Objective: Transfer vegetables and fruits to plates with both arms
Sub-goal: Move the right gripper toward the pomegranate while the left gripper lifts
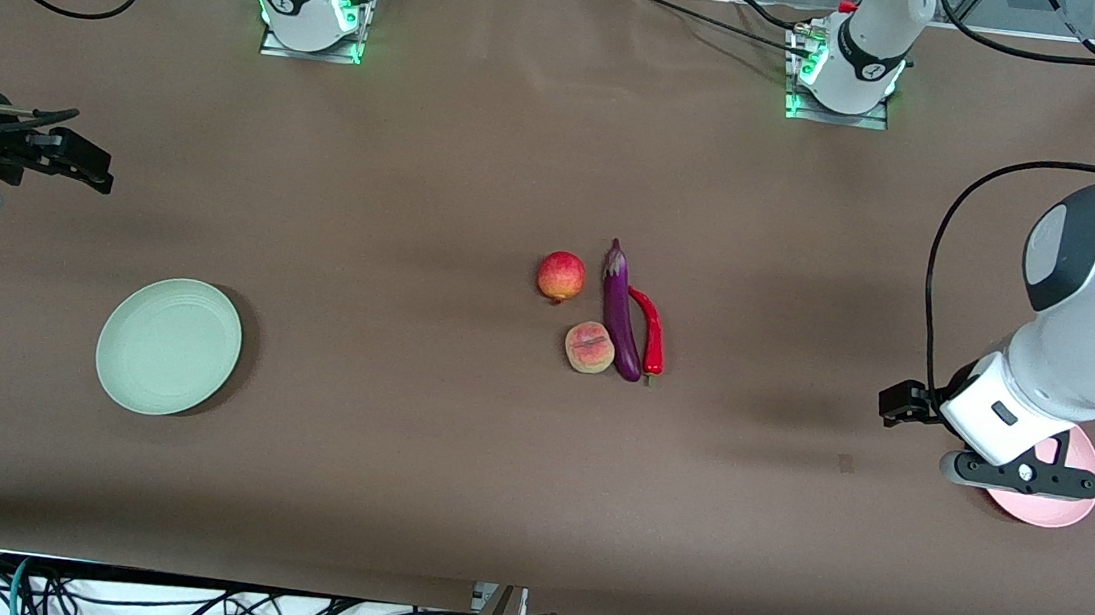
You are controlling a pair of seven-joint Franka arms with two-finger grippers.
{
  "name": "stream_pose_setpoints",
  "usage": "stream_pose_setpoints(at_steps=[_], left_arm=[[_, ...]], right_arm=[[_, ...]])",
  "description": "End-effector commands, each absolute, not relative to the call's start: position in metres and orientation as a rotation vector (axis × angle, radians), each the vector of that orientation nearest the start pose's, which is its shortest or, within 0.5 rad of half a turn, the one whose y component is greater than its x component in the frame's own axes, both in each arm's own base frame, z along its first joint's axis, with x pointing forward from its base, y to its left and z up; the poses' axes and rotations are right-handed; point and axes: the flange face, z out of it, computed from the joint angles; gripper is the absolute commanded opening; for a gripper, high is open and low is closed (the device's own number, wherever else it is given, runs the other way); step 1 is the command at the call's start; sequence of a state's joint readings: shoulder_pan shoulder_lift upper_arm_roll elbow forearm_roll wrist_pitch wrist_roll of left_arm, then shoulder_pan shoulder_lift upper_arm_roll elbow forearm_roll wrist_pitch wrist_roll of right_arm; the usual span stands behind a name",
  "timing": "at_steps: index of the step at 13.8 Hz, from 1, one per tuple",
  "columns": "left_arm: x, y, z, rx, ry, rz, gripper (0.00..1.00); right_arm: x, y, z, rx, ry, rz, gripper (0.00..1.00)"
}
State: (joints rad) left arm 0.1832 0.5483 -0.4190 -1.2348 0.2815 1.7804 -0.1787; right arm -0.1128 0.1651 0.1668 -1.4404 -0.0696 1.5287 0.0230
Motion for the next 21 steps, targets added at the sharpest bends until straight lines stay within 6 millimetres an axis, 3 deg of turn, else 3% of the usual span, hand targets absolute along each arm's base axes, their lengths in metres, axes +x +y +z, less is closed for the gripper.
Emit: stream_pose_setpoints(at_steps=[1,12,14,16,17,19,20,21], left_arm=[[0.713,-0.075,0.479,-3.078,0.078,-0.102,1.00],[0.712,-0.077,0.486,-3.088,0.072,-0.117,1.00],[0.707,-0.070,0.504,-3.079,0.072,-0.138,1.00],[0.692,-0.065,0.535,-3.099,0.069,-0.142,1.00],[0.674,-0.076,0.563,-3.120,0.072,-0.166,1.00],[0.634,-0.064,0.579,-3.077,0.145,-0.148,1.00],[0.614,-0.070,0.577,-3.053,0.161,-0.182,1.00],[0.605,-0.063,0.578,-3.046,0.152,-0.216,1.00]], right_arm=[[0.600,0.017,0.592,-3.171,-0.029,0.099,1.00],[0.602,0.018,0.589,-3.168,-0.031,0.106,1.00],[0.602,0.021,0.589,-3.168,-0.033,0.106,1.00],[0.604,0.036,0.586,-3.175,-0.070,0.097,1.00],[0.606,0.046,0.582,-3.177,-0.098,0.096,1.00],[0.616,0.052,0.555,-3.170,-0.128,0.166,1.00],[0.619,0.052,0.549,-3.168,-0.129,0.176,1.00],[0.622,0.051,0.537,-3.161,-0.134,0.205,1.00]])
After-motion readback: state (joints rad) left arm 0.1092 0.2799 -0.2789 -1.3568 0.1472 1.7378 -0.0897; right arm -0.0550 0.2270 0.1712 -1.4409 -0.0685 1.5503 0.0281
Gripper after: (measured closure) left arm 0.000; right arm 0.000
